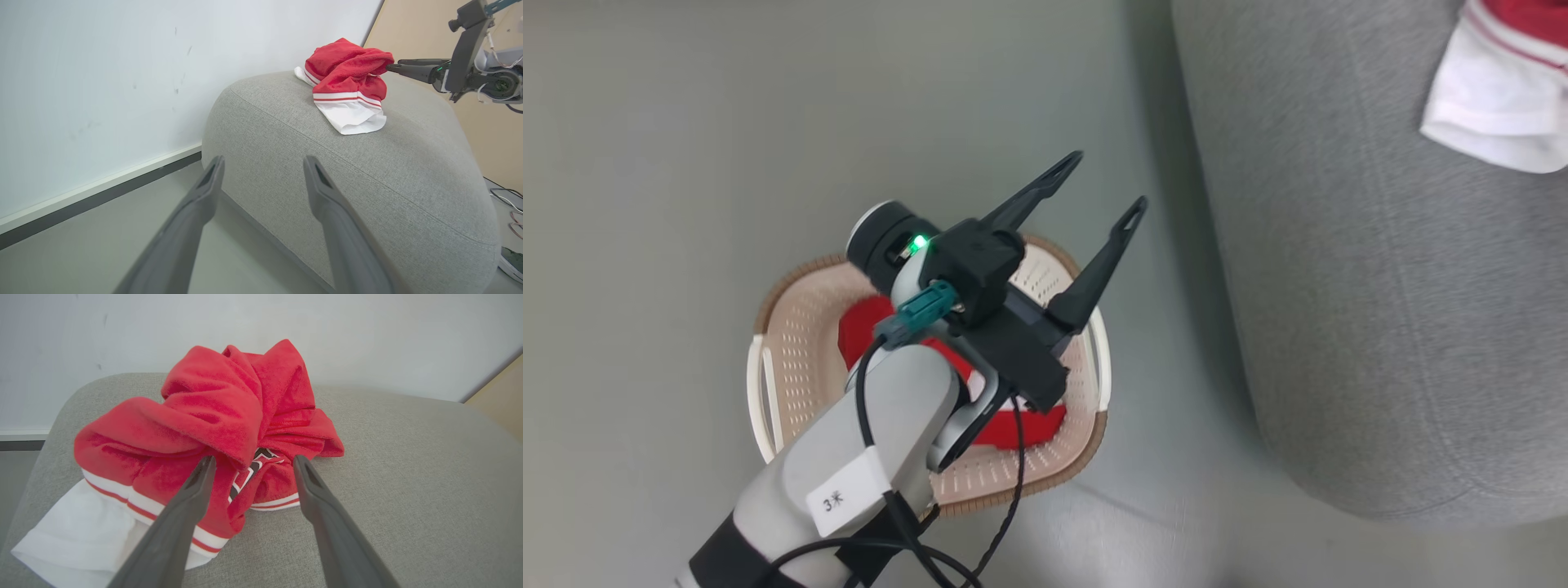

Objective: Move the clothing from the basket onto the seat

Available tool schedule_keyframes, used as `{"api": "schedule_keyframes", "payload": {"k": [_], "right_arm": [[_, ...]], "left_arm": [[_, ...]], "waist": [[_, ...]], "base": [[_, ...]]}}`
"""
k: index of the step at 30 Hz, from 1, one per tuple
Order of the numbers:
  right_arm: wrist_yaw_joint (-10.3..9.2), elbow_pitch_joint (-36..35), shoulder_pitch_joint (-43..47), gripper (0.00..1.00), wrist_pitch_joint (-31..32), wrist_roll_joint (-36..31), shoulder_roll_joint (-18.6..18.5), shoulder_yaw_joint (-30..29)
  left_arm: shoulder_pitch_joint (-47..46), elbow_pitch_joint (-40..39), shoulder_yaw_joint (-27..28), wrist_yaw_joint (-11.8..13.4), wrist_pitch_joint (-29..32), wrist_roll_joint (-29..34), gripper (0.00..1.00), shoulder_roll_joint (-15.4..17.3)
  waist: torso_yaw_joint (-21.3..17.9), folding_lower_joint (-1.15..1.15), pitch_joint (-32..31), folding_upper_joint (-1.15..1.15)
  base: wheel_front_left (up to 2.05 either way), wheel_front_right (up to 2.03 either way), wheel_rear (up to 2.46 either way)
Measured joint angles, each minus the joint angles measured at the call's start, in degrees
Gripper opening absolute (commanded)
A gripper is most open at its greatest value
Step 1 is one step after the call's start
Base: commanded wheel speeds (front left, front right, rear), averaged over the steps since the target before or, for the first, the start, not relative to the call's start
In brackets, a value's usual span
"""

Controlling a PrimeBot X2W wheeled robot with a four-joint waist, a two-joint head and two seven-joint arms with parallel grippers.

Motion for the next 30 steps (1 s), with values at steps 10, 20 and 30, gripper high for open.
{"api": "schedule_keyframes", "payload": {"k": [10, 20, 30], "right_arm": [[0.0, -5.67, 6.67, 1.0, -1.52, 0.56, 0.56, 1.05], [0.0, -17.48, 14.47, 1.0, -1.8, 1.94, 2.75, -0.11], [-0.86, -28.49, 29.66, 1.0, -1.92, 3.55, 5.27, -4.42]], "left_arm": [[4.22, 1.05, 2.71, 0.27, -1.58, -1.31, 1.0, 1.15], [11.35, 0.59, 7.08, 2.83, -2.52, -4.09, 1.0, 2.66], [20.85, 0.29, 11.92, 6.46, -2.58, -6.88, 1.0, 4.07]], "waist": [[-0.7, 0.0, -6.85, 0.0], [0.3, 0.0, -14.76, -0.01], [3.76, 0.0, -23.22, -0.01]], "base": [[0.0, 0.0, 0.0], [0.0, 0.0, 0.0], [0.0, 0.0, 0.0]]}}
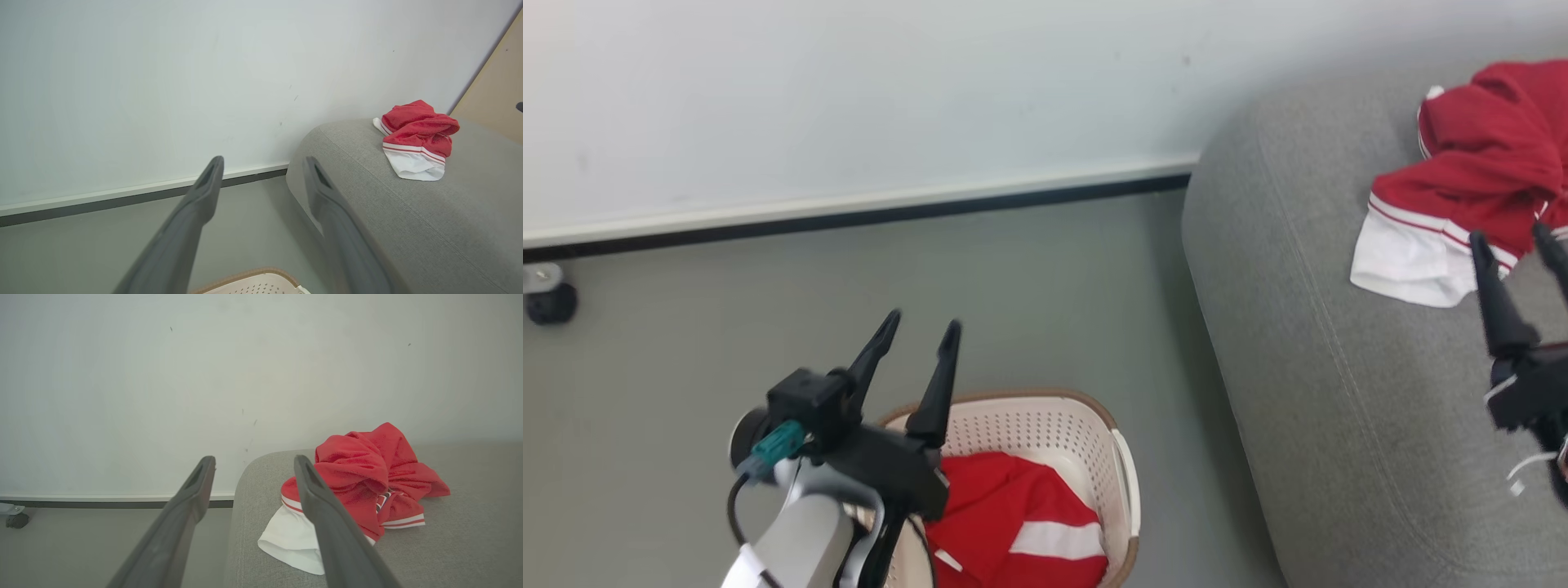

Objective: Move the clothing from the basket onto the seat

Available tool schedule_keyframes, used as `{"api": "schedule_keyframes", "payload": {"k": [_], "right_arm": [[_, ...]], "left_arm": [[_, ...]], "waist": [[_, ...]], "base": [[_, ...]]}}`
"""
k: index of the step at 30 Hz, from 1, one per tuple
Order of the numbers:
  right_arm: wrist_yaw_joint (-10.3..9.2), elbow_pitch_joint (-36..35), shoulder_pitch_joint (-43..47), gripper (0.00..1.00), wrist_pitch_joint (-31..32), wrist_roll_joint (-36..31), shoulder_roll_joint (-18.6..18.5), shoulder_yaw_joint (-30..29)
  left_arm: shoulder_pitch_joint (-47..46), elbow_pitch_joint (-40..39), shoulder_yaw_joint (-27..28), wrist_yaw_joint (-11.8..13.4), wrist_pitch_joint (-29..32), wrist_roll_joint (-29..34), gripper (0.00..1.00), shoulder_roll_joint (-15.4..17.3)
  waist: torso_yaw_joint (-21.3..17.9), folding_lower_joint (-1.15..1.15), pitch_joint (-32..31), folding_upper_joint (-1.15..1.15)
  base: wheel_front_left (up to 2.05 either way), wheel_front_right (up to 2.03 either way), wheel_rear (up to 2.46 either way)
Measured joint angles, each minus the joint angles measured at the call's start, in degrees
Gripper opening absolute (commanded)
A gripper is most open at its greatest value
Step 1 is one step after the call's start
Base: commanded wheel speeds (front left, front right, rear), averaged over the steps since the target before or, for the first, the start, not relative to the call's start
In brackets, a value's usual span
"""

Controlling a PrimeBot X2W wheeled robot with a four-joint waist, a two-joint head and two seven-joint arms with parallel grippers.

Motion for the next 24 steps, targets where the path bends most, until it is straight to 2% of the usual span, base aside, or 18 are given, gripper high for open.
{"api": "schedule_keyframes", "payload": {"k": [6, 10, 20, 24], "right_arm": [[-2.86, -6.92, 9.6, 1.0, 0.0, 0.58, 2.99, -2.36], [-3.57, -10.0, 13.26, 1.0, 0.0, 0.58, 5.73, -2.44], [-6.64, -16.68, 20.27, 1.0, 0.0, -3.55, 7.62, -3.23], [-7.7, -18.76, 21.94, 1.0, 0.0, -5.11, 8.08, -3.91]], "left_arm": [[5.27, -1.62, 2.76, 1.8, 0.0, -0.76, 1.0, 0.92], [8.28, -2.72, 4.89, 2.8, 0.0, -0.81, 1.0, 1.92], [14.35, -6.26, 8.56, 4.02, 0.0, -0.58, 1.0, 2.32], [16.15, -7.79, 9.33, 4.76, -0.01, 2.03, 1.0, 2.98]], "waist": [[2.59, 0.0, -3.81, 0.0], [4.34, 0.01, -5.75, 0.0], [7.37, 0.0, -9.19, 0.0], [7.84, 0.01, -9.63, 0.0]], "base": [[0.0, 0.0, 0.0], [0.0, 0.0, 0.0], [0.0, 0.0, 0.0], [0.0, 0.0, 0.0]]}}
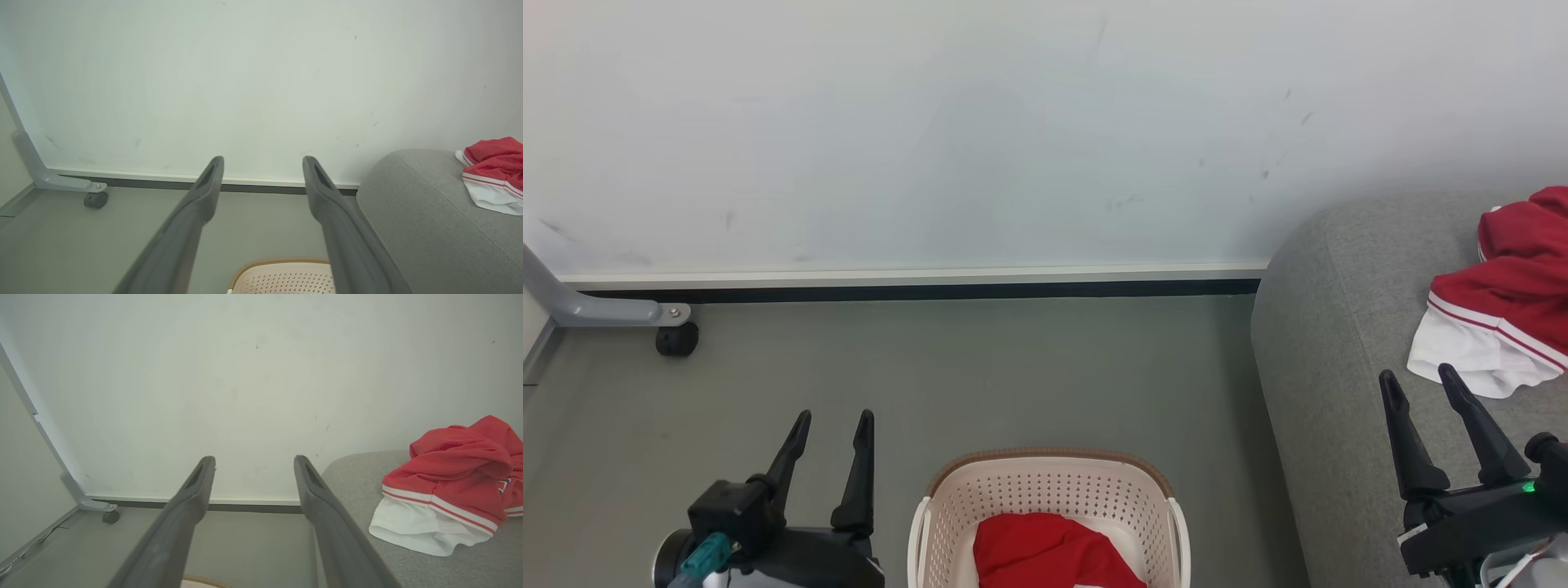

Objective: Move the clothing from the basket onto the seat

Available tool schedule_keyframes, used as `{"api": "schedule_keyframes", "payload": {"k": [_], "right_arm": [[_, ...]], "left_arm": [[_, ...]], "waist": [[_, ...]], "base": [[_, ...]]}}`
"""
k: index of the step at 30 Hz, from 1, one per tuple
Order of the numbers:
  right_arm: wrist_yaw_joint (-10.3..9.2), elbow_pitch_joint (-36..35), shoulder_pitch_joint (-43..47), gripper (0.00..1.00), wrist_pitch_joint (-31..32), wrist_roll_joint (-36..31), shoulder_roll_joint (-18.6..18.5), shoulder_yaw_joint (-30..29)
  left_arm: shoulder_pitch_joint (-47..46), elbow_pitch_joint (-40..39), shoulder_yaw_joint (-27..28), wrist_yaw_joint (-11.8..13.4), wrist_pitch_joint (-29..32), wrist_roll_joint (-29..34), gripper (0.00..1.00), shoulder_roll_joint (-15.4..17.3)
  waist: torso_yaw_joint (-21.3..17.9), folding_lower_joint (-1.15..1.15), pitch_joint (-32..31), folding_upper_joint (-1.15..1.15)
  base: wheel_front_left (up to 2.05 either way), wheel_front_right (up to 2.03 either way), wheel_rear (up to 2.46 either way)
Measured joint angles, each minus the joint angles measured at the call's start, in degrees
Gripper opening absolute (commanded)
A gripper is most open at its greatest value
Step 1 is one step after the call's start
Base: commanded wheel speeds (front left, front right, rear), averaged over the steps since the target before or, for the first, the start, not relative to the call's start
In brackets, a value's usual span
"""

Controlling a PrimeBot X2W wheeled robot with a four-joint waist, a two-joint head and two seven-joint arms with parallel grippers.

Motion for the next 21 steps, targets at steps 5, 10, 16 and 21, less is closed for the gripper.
{"api": "schedule_keyframes", "payload": {"k": [5, 10, 16, 21], "right_arm": [[-0.69, -2.11, 0.97, 1.0, 0.0, -1.6, 0.58, -0.96], [-1.0, -3.52, 1.35, 1.0, 0.0, -3.09, 0.63, -1.9], [-1.12, -4.69, 1.52, 1.0, 0.0, -3.72, 0.74, -3.13], [-1.12, -5.42, 1.59, 1.0, 0.0, -4.46, 1.35, -3.76]], "left_arm": [[0.9, -1.21, 1.02, 0.31, 0.0, 1.82, 1.0, 0.03], [2.11, -2.81, 2.77, 0.53, 0.0, 2.38, 1.0, -0.16], [2.08, -3.98, 3.85, 0.55, 0.0, 3.36, 1.0, -0.89], [2.08, -4.36, 4.33, 0.57, 0.0, 4.86, 1.0, -1.34]], "waist": [[-0.05, 0.0, 0.07, 0.01], [-0.26, 0.0, 0.59, 0.01], [-0.46, 0.0, 1.25, 0.01], [-0.56, 0.0, 1.68, 0.01]], "base": [[0.0, 0.0, 0.0], [0.0, 0.0, 0.0], [0.0, 0.0, 0.0], [0.0, 0.0, 0.0]]}}
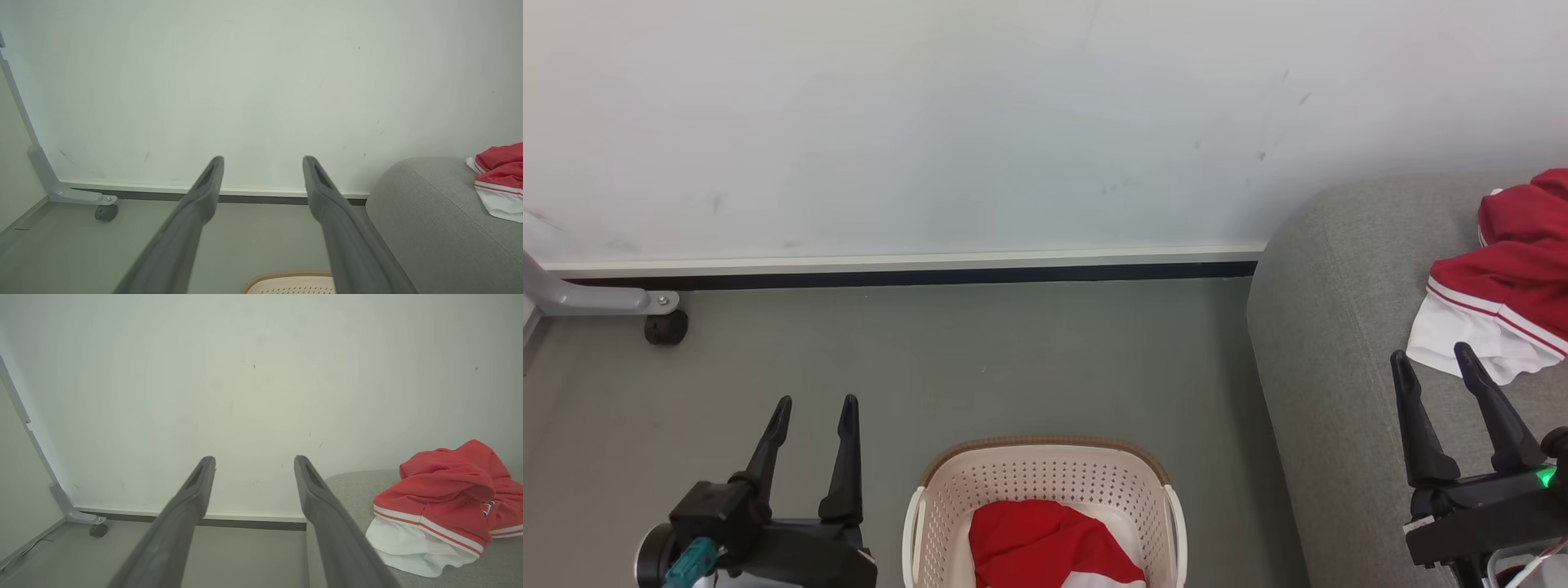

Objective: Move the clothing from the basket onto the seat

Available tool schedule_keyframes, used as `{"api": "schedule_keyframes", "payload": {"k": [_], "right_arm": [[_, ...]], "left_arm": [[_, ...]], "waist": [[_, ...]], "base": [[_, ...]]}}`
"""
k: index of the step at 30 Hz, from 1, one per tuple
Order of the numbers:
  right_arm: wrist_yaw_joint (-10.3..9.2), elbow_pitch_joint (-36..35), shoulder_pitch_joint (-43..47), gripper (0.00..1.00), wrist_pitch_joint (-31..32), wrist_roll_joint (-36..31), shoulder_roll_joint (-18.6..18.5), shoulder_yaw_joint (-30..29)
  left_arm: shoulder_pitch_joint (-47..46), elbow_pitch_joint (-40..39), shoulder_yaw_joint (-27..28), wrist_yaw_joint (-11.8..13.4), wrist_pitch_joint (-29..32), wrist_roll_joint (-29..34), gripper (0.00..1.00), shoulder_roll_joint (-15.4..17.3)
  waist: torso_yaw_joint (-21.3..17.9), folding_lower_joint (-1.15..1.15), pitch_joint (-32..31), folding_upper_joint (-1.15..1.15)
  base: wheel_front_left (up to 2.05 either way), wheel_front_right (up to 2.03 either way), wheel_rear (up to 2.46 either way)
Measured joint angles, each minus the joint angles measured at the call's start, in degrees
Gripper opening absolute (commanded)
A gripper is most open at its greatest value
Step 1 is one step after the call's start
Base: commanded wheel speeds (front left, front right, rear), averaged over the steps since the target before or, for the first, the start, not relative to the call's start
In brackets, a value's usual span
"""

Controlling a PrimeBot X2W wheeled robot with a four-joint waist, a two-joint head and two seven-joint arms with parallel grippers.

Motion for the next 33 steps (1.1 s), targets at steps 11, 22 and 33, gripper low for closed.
{"api": "schedule_keyframes", "payload": {"k": [11, 22, 33], "right_arm": [[0.26, -1.01, 0.54, 1.0, 0.0, -1.24, 1.02, -1.18], [1.12, -2.38, 0.54, 1.0, -0.01, -1.97, 1.36, -2.25], [3.07, -4.01, -2.88, 1.0, -0.01, -2.63, 1.35, -3.02]], "left_arm": [[0.05, -1.13, 1.22, 0.4, 0.0, 1.0, 1.0, -0.65], [0.04, -2.61, 1.27, 0.4, 0.0, 1.85, 1.0, -1.45], [-3.59, -2.87, -0.43, -0.12, 0.0, 3.53, 1.0, -2.25]], "waist": [[-0.26, 0.0, 1.01, 0.0], [-1.16, 0.0, 3.73, 0.0], [-3.04, 0.01, 10.22, 0.0]], "base": [[0.0, 0.0, 0.0], [0.0, 0.0, 0.0], [0.0, 0.0, 0.0]]}}
